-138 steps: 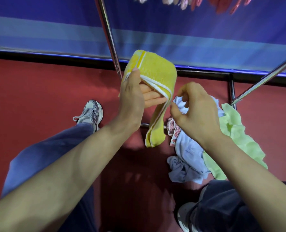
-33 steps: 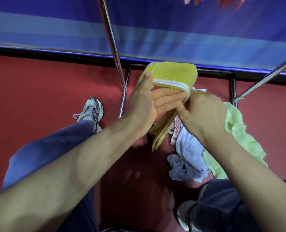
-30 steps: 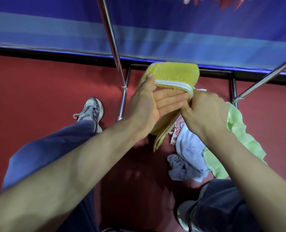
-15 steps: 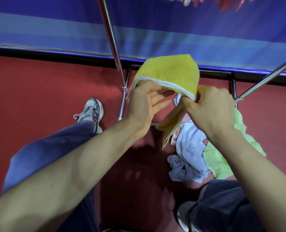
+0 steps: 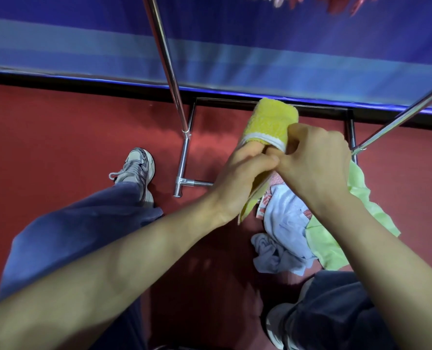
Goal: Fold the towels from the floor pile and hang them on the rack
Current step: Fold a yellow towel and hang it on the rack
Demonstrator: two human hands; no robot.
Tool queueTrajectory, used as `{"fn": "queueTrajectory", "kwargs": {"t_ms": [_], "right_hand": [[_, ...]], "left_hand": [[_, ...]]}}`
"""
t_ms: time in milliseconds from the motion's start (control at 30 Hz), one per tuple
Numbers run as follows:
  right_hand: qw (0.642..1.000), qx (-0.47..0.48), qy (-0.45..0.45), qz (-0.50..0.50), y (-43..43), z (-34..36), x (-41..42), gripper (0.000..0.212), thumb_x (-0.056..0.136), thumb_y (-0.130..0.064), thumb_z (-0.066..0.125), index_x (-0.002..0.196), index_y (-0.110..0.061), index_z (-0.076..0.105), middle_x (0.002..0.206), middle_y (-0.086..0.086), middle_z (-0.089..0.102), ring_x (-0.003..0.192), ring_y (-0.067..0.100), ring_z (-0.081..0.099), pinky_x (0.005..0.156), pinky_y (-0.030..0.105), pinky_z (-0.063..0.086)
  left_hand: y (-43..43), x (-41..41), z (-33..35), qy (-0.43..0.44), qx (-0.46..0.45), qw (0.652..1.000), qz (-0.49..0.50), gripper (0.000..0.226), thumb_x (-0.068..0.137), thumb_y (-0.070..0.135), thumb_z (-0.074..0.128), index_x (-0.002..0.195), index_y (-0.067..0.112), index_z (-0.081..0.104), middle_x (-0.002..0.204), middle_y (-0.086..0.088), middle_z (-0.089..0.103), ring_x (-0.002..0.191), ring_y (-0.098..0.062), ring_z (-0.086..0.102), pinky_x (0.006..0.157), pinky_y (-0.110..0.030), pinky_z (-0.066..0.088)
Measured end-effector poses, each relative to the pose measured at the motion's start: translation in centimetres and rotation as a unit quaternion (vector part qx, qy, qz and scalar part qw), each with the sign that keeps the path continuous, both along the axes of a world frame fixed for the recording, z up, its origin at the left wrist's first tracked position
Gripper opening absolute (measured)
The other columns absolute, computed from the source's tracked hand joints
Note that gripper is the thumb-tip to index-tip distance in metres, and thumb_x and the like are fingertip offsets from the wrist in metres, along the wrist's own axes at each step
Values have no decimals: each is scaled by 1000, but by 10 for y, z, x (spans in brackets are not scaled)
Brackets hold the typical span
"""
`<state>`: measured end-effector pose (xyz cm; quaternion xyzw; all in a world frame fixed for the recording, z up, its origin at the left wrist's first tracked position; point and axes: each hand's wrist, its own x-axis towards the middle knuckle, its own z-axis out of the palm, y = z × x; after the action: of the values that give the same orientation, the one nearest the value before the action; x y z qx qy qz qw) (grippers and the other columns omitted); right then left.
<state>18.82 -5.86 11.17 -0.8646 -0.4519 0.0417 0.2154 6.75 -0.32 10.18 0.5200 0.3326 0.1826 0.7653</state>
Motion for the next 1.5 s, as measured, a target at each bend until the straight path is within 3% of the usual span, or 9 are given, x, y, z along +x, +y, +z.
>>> {"fn": "queueTrajectory", "kwargs": {"t_ms": [133, 233, 400, 600, 733, 1033, 1167, 1333, 1500], "right_hand": [[998, 31, 17, 55, 0, -2, -5, 28, 73, -34, 64, 64, -19, 43, 58, 1, 52, 58, 29, 45, 56, 34, 35], [987, 82, 67, 119, 0, -6, -3, 20, 73, -33, 61, 72, -17, 49, 64, -4, 57, 60, 23, 54, 59, 39, 47], [985, 104, 43, 131, -2, -14, 0, 19, 80, -34, 58, 77, -16, 55, 71, -3, 60, 64, 23, 57, 60, 41, 49], [981, 155, 21, 110, -3, -11, -3, 16, 78, -27, 55, 71, -13, 50, 61, 1, 57, 56, 29, 55, 55, 42, 47], [980, 165, 14, 110, -3, -10, -4, 16, 79, -25, 56, 70, -14, 49, 61, 2, 57, 55, 30, 55, 54, 43, 48], [978, 169, -24, 117, -3, -9, -5, 16, 74, -20, 58, 68, -19, 43, 59, 0, 53, 53, 30, 51, 49, 40, 44], [982, 154, -49, 97, -4, -9, 0, 18, 72, -23, 58, 68, -22, 41, 61, 0, 55, 55, 28, 53, 49, 38, 44], [982, 136, -52, 118, -5, -9, -6, 18, 71, -22, 60, 69, -23, 43, 62, 0, 55, 55, 28, 52, 47, 34, 41], [981, 121, 14, 152, -4, -14, -7, 17, 78, -28, 59, 67, -17, 53, 62, -4, 55, 57, 21, 52, 52, 38, 45]], "left_hand": [[9, 2, 1, 13, -25, 995, 91, 23, 91, 28, 63, 71, 18, 54, 75, -8, 44, 74, -22, 46, 75, -38, 37], [18, 2, 1, 17, -22, 995, 98, 31, 104, 19, 50, 74, 15, 48, 55, 10, 48, 51, -4, 49, 61, -22, 44], [23, 0, 7, 2, -13, 992, 124, 36, 108, 19, 44, 116, -12, 59, 107, -24, 72, 98, -24, 72, 84, -27, 59], [21, -1, 12, 4, 18, 993, 119, 14, 93, -3, 49, 98, -11, 61, 98, -20, 62, 96, -28, 61, 89, -34, 55], [21, 0, 6, 18, 79, 989, 123, 22, 88, 8, 57, 98, -9, 66, 101, -28, 71, 94, -27, 65, 95, -54, 52], [22, -2, 0, 39, 96, 987, 120, 23, 81, 7, 63, 95, -11, 67, 98, -31, 71, 104, -45, 68, 93, -65, 51], [25, 0, 2, 45, 88, 989, 112, 39, 74, 11, 65, 93, -21, 54, 96, -44, 60, 90, -27, 56, 86, -76, 42], [26, -2, 8, 32, 80, 991, 98, 42, 75, 10, 69, 98, -22, 54, 93, -47, 57, 86, -27, 53, 86, -70, 47], [26, -4, 9, 30, 108, 987, 116, 17, 88, -2, 65, 104, -3, 68, 100, -34, 69, 84, -23, 64, 76, -34, 55]]}}
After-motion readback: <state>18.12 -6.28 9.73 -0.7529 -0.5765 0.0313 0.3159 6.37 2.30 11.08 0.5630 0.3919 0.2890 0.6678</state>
